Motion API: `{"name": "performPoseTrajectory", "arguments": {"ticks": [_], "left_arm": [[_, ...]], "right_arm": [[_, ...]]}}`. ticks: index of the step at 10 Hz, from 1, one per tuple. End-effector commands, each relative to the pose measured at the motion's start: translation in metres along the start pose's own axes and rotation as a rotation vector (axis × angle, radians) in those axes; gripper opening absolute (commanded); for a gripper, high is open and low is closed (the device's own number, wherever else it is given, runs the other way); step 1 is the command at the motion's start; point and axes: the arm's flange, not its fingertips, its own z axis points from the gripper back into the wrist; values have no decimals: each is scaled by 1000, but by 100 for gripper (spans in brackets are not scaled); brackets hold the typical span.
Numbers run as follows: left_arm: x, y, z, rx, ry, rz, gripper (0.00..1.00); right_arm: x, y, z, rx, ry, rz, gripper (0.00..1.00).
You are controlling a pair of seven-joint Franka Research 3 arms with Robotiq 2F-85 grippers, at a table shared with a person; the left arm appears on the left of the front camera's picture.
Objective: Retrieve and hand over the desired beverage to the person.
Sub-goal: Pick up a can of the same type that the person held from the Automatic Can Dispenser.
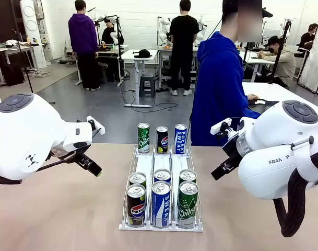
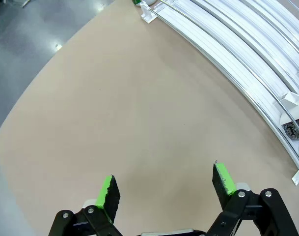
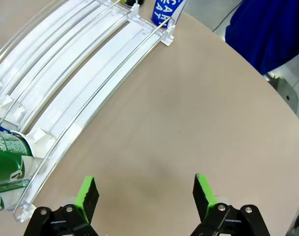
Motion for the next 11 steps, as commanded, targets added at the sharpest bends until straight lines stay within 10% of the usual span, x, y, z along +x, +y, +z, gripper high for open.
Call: {"name": "performPoseTrajectory", "arguments": {"ticks": [1, 11], "left_arm": [[0, 0, 0, 0, 0, 1, 100], [95, 35, 258, 51, -90, -18, 100]], "right_arm": [[0, 0, 0, 0, 0, 0, 100], [68, 9, 273, -126, 11, -24, 100]]}}
